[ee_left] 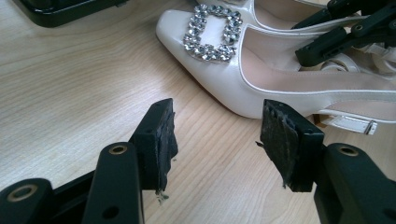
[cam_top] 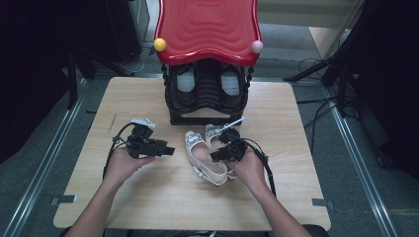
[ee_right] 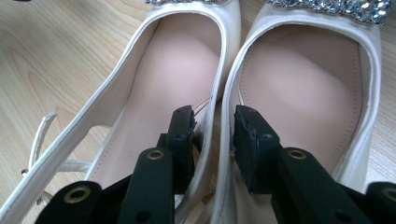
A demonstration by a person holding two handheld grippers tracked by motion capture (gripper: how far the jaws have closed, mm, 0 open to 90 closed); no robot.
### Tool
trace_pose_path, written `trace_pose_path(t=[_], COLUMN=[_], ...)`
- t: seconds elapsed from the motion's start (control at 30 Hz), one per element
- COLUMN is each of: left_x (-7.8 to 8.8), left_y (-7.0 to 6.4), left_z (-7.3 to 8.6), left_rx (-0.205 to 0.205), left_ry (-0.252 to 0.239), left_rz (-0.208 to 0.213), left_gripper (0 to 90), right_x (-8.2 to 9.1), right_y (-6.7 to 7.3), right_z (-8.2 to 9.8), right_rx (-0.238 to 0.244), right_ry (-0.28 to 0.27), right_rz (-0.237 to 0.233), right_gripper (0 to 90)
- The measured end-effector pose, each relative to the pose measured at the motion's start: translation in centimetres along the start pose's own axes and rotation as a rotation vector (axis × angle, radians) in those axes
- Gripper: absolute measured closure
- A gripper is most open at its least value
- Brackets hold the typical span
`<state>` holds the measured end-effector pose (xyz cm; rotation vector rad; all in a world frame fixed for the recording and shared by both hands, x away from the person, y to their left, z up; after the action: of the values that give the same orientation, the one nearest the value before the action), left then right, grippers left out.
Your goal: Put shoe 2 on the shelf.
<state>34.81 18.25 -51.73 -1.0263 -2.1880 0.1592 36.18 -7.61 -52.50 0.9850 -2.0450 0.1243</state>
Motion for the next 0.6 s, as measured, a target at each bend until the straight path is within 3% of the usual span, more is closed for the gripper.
trace_pose_path(t=[0.6], left_x=[0.25], left_y=[0.75], left_z=[-0.28], left_rx=[0.006], left_ry=[-0.002], left_rz=[-0.007], left_gripper=[45.0], right_x=[-0.28], right_y=[0.52], right_z=[-0.96], right_rx=[0.02], right_ry=[0.104], right_rz=[0.05], right_gripper=[83.4])
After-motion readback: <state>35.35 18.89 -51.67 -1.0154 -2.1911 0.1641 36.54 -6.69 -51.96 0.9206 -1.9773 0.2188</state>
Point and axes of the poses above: each handheld gripper's, and its own axes: x roughly backward along the jaws, z roughly out of its underside, y roughly to its left, the point moved 4 cm from there along -x, roughly forward along the jaws, and after that the axes turned 12 degrees about -y, right-handed, at the moved point
